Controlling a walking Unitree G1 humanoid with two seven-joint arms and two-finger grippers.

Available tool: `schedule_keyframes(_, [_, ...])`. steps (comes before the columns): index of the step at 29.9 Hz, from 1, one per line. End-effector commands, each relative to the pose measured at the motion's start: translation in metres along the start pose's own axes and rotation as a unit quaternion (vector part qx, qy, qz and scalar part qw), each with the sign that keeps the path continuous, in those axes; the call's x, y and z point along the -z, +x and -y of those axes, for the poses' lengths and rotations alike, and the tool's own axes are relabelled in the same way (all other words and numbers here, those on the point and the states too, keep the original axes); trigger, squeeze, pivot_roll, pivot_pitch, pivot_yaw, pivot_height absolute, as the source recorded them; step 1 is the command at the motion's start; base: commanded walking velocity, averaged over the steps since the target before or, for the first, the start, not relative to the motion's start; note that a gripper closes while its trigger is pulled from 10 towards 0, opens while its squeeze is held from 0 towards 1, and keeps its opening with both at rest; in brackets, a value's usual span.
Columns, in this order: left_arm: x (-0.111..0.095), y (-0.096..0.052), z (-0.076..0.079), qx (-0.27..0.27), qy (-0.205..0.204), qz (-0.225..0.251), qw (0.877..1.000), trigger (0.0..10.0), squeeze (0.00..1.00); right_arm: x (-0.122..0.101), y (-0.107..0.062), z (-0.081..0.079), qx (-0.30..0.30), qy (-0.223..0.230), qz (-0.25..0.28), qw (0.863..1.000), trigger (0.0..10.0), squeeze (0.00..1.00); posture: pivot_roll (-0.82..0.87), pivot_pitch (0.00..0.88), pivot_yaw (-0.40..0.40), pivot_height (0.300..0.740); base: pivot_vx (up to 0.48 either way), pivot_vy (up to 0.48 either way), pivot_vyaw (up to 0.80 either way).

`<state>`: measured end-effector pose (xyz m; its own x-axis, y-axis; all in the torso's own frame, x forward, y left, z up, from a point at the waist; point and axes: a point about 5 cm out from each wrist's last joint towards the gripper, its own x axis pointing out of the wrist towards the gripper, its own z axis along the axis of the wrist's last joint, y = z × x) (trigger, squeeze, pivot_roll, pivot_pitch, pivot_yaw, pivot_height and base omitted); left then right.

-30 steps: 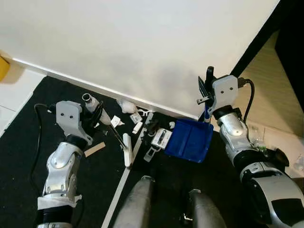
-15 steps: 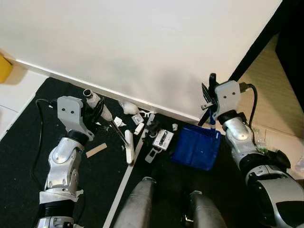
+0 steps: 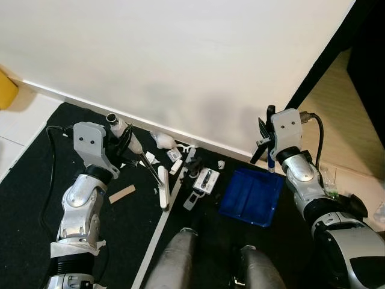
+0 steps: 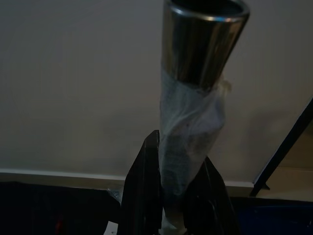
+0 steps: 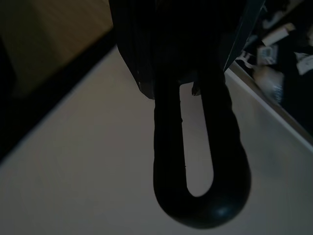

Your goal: Sweep floor

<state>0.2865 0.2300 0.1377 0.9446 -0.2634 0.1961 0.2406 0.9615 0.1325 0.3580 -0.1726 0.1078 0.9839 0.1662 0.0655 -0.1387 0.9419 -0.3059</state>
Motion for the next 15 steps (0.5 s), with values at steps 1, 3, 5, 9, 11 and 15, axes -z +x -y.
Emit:
schedule_keyframes(1, [0.002, -0.001, 0.003, 0.001, -0.001, 0.002, 1.0, 10.0, 0.0, 0.03, -0.017, 0.003, 0.005, -0.004, -0.074, 0.997, 10.0, 0.0, 0.17, 0.202, 0.04, 0.74, 0.0, 0.0, 0.0])
schedule_keyframes(3, [0.002, -0.001, 0.003, 0.0, -0.002, 0.002, 1.0, 10.0, 0.0, 0.031, -0.019, 0.008, 0.012, -0.008, -0.078, 0.997, 10.0, 0.0, 0.16, 0.2, 0.04, 0.74, 0.0, 0.0, 0.0])
schedule_keyframes(5, [0.003, -0.001, 0.003, -0.001, -0.003, 0.002, 1.0, 10.0, 0.0, 0.032, -0.02, 0.012, 0.015, -0.012, -0.079, 0.997, 10.0, 0.0, 0.16, 0.2, 0.04, 0.74, 0.0, 0.0, 0.0])
schedule_keyframes(9, [0.004, 0.001, 0.005, 0.001, -0.007, 0.002, 1.0, 10.0, 0.0, 0.037, -0.025, 0.027, 0.029, -0.037, -0.092, 0.995, 10.0, 0.0, 0.15, 0.199, 0.039, 0.74, 0.0, 0.0, 0.0])
schedule_keyframes(11, [0.004, 0.001, 0.006, 0.001, -0.008, 0.002, 1.0, 10.0, 0.0, 0.038, -0.027, 0.031, 0.033, -0.045, -0.097, 0.994, 10.0, 0.0, 0.15, 0.199, 0.039, 0.74, 0.0, 0.0, 0.0])
schedule_keyframes(15, [0.005, 0.003, 0.007, 0.004, -0.01, 0.002, 1.0, 10.0, 0.0, 0.046, -0.034, 0.04, 0.035, -0.086, -0.124, 0.988, 10.0, 0.0, 0.13, 0.194, 0.048, 0.74, 0.0, 0.0, 0.0])
